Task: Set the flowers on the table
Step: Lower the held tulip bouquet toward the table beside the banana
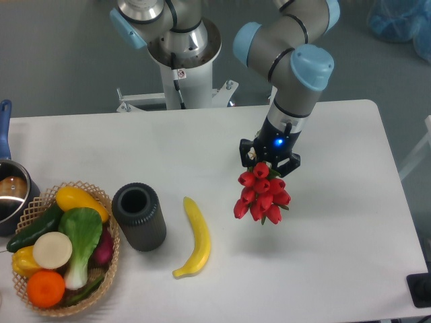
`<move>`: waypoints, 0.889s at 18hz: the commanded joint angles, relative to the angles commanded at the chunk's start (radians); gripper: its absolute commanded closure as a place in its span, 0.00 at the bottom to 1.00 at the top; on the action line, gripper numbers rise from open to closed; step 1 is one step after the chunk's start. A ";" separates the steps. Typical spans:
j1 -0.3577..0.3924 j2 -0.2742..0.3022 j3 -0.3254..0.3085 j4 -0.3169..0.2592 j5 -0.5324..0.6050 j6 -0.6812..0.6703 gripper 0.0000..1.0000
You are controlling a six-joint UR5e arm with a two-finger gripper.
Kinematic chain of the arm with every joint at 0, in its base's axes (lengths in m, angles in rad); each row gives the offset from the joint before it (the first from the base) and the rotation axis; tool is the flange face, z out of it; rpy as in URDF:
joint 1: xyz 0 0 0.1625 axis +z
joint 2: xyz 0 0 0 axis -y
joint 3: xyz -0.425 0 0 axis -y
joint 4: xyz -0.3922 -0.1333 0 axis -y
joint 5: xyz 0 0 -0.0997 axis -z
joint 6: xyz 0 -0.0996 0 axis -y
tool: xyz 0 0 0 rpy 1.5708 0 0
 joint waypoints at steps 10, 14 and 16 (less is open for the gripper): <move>0.012 -0.077 0.011 0.009 0.011 0.009 0.58; 0.012 -0.092 0.011 0.008 0.014 0.009 0.59; 0.012 -0.104 0.014 0.012 0.012 0.011 0.58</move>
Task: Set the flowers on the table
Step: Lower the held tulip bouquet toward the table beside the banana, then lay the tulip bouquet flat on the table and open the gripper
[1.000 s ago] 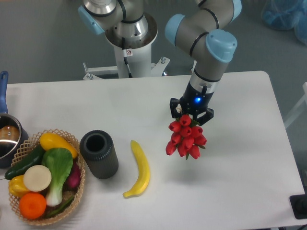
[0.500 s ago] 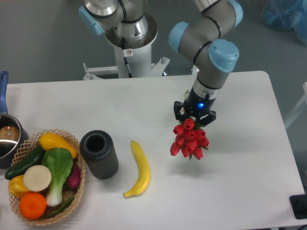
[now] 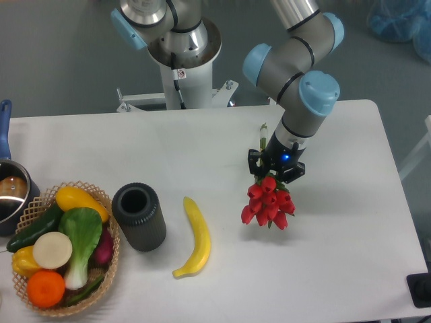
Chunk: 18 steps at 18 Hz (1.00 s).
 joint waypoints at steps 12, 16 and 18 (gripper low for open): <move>0.000 -0.017 0.014 0.000 -0.002 0.000 0.46; 0.000 -0.017 0.015 0.002 -0.002 0.003 0.36; 0.000 -0.018 0.021 0.002 -0.002 0.003 0.30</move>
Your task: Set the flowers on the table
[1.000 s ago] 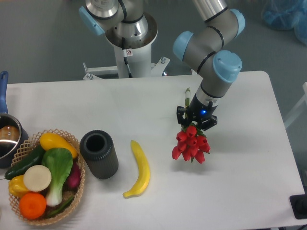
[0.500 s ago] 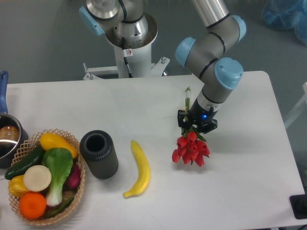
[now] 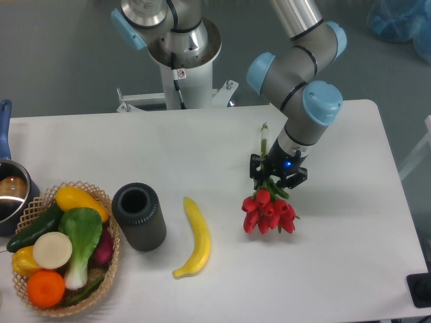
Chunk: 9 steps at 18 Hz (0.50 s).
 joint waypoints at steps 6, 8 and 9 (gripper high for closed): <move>0.005 0.008 0.020 -0.002 -0.006 0.002 0.00; 0.023 0.014 0.020 -0.002 -0.017 0.002 0.00; 0.029 0.018 0.020 -0.002 -0.020 0.002 0.00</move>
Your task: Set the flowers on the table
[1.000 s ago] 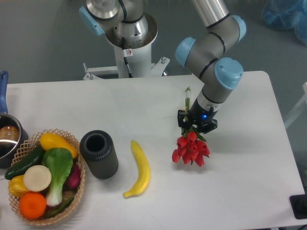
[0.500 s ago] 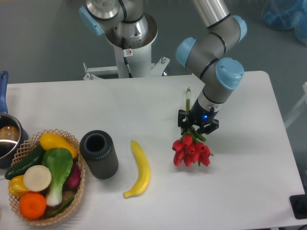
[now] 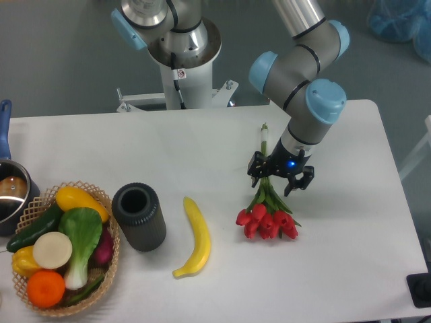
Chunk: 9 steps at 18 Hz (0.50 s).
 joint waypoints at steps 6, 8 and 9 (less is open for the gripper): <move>0.022 0.035 0.070 0.003 0.009 0.052 0.00; 0.022 0.035 0.120 -0.005 0.018 0.205 0.00; 0.020 0.031 0.130 -0.005 0.027 0.236 0.00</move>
